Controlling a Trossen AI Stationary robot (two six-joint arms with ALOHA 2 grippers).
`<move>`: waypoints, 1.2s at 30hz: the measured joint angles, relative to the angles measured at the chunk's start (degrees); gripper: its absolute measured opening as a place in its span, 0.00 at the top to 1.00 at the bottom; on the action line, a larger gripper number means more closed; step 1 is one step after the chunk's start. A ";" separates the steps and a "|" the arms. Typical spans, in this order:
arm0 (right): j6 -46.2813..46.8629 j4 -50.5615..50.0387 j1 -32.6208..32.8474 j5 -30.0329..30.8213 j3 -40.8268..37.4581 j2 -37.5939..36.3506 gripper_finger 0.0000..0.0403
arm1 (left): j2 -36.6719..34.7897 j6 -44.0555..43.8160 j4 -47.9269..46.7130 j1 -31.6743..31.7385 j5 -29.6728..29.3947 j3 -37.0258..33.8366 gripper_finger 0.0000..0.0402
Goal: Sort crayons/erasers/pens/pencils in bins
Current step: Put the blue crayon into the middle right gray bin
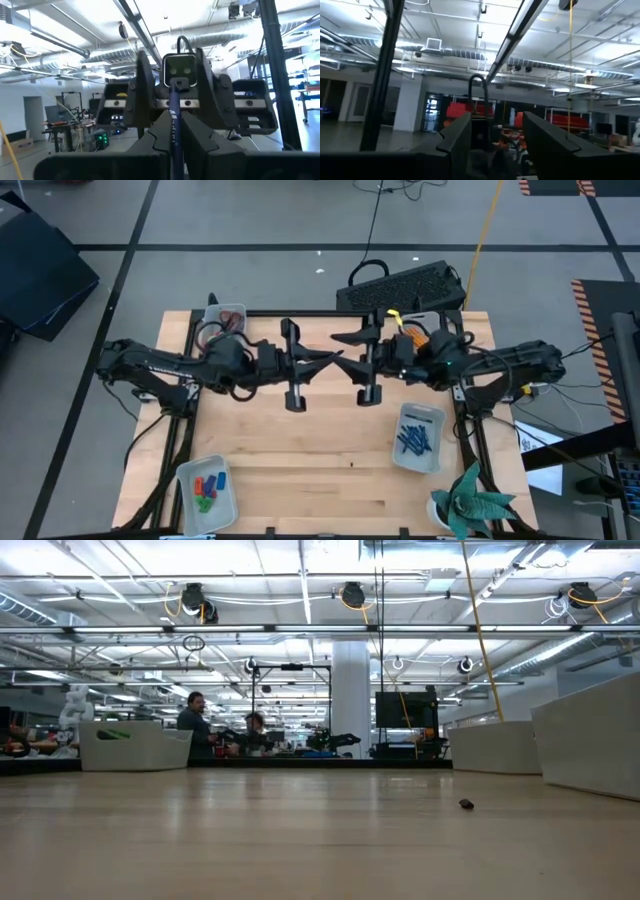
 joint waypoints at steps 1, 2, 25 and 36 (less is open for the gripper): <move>0.52 -0.47 0.02 -0.04 0.00 -0.08 0.58 | 0.03 -0.02 0.54 -0.01 0.00 0.00 0.93; 0.83 -0.99 0.06 -0.04 0.00 -0.20 0.58 | 0.05 -0.02 1.42 -0.04 -0.02 0.00 0.93; 2.38 -1.83 0.02 -0.02 0.02 -0.20 0.84 | 0.04 -0.37 3.03 -0.26 -0.24 -0.02 0.91; 3.91 -4.34 -0.72 0.15 0.09 -0.24 0.86 | 0.04 -0.34 4.78 -0.26 -0.33 -0.02 0.91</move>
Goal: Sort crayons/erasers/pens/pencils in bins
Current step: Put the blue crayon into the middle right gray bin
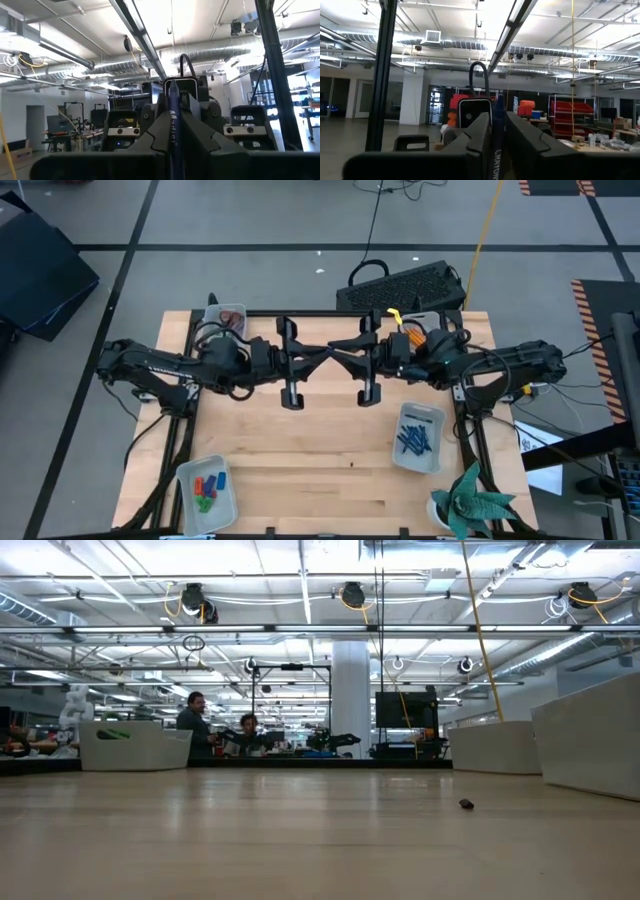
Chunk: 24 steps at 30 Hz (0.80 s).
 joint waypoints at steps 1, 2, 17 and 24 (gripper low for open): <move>0.00 -0.04 0.00 -0.01 0.00 0.00 0.88 | 0.00 0.00 -0.14 0.00 0.01 0.00 0.91; 0.00 -0.18 0.00 -0.06 0.00 0.00 0.90 | -0.02 0.01 -0.54 0.00 0.03 0.00 0.91; 1.92 -20.50 0.07 6.41 -0.02 -7.54 0.96 | -7.29 1.76 -19.19 -0.89 -11.45 -0.11 0.72; 23.29 -64.19 0.66 17.55 -0.08 -13.30 0.96 | -18.07 -7.82 -54.15 -0.81 -14.64 -0.09 0.52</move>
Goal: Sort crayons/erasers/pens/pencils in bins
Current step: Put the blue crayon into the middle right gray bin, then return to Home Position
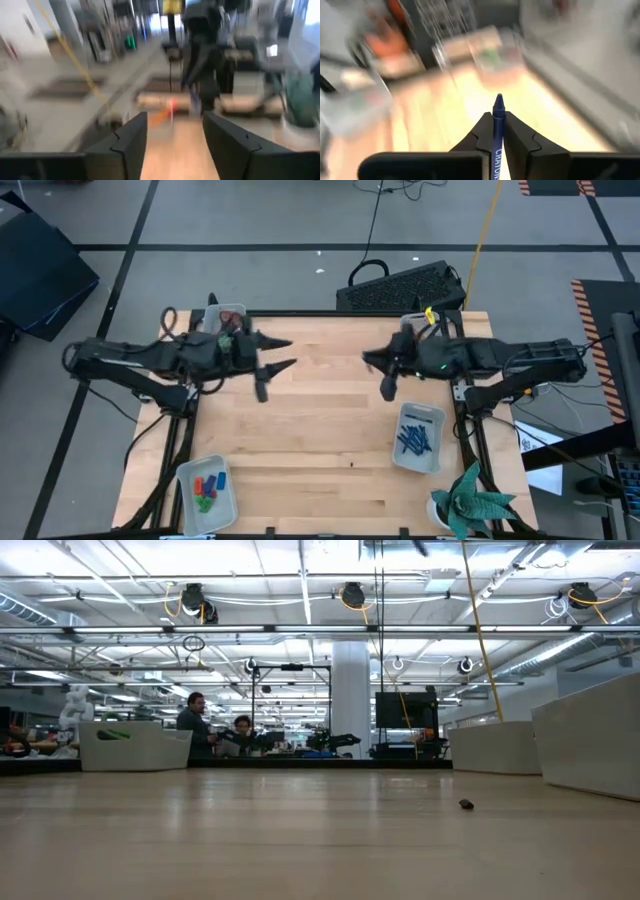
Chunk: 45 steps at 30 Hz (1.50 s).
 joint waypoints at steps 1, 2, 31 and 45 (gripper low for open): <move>4.08 -6.39 0.29 0.57 -0.03 -0.09 0.96 | -1.13 -1.53 -4.62 -0.10 0.04 0.00 0.50; 8.09 -11.94 0.61 0.57 -0.37 -0.18 0.96 | -2.13 -3.69 -8.36 -0.11 0.04 0.04 0.49; 72.39 -24.50 19.19 -14.82 -32.50 -4.82 0.64 | -13.75 -22.43 -13.05 -3.33 10.40 -29.57 0.67; 21.93 1.99 19.71 -11.94 -30.15 -24.99 0.66 | -32.87 -22.33 5.40 -3.85 8.72 -49.89 0.67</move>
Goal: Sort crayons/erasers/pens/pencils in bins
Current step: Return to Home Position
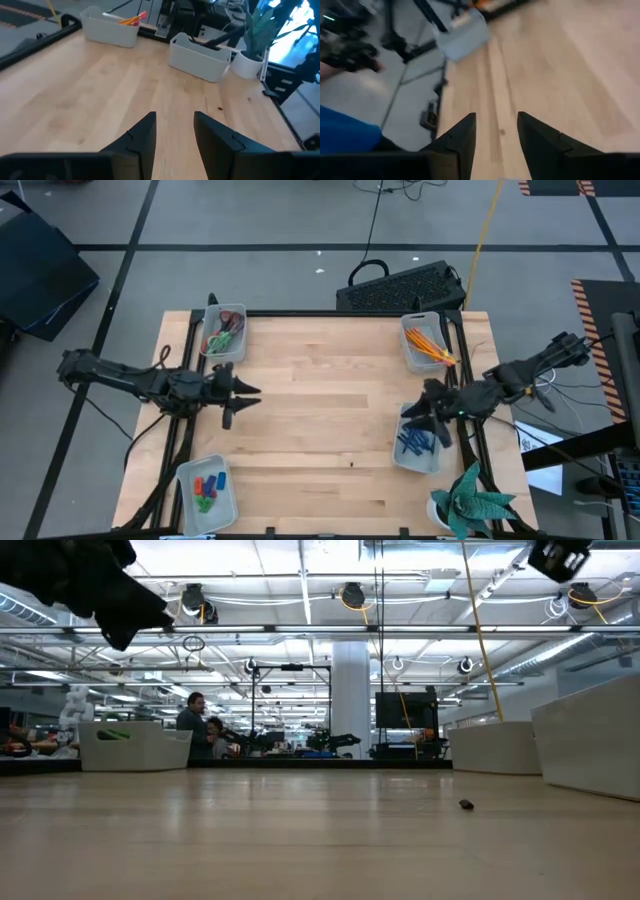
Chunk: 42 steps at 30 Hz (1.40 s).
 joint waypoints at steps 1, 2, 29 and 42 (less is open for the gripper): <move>-1.82 1.41 -0.02 0.33 0.00 -0.56 0.66 | -0.04 -0.41 1.35 0.00 -0.02 -0.99 0.67; -4.96 2.49 -0.08 1.13 0.00 -1.02 0.66 | -0.01 0.27 3.37 0.01 -0.04 -1.97 0.67; -28.16 26.38 -18.25 -26.74 -18.50 -29.89 0.66 | -0.03 16.57 27.09 0.00 -7.85 -13.32 0.67; -32.56 26.36 -21.22 -31.37 -27.92 -41.40 0.66 | -13.99 10.62 5.49 0.02 -4.88 -13.31 0.67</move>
